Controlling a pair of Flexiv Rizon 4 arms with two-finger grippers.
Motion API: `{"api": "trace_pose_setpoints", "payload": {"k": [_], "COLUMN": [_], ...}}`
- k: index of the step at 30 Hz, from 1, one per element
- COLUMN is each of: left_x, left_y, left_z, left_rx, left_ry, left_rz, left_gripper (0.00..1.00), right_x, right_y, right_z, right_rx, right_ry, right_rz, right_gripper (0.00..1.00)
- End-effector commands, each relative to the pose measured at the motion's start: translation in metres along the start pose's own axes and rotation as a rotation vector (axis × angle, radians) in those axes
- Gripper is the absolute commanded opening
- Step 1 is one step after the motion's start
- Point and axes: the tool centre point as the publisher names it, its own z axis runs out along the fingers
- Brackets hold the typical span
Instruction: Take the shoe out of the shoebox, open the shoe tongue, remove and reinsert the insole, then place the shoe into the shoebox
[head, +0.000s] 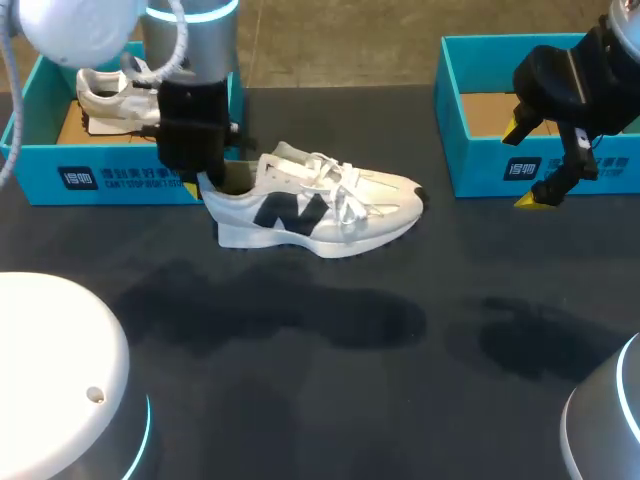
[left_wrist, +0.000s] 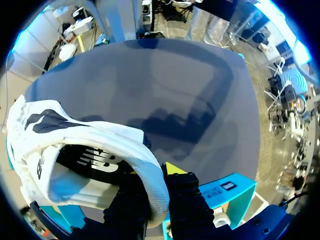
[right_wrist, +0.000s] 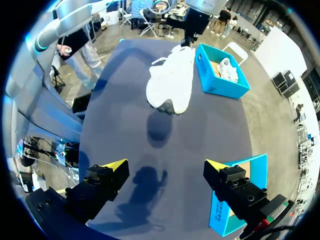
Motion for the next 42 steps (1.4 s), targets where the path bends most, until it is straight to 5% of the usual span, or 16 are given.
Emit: {"api": "trace_pose_setpoints", "payload": {"k": [1, 18, 42], "left_x": [-0.005, -0.007, -0.026], "left_y": [-0.011, -0.015, -0.016], "left_z": [0.007, 0.06, 0.148], "left_rx": [-0.024, -0.054, -0.009], "left_ry": [-0.001, 0.005, 0.114], "left_rz": [-0.029, -0.211, -0.204], "left_gripper": [0.0, 0.0, 0.0], "right_x": [-0.002, -0.002, -0.002], "right_y": [0.001, 0.001, 0.001], "right_z": [0.001, 0.001, 0.001], "right_rx": [0.003, 0.003, 0.003], "right_ry": [0.005, 0.005, 0.005], "right_rz": [0.001, 0.001, 0.001], "right_gripper": [1.0, 1.0, 1.0]}}
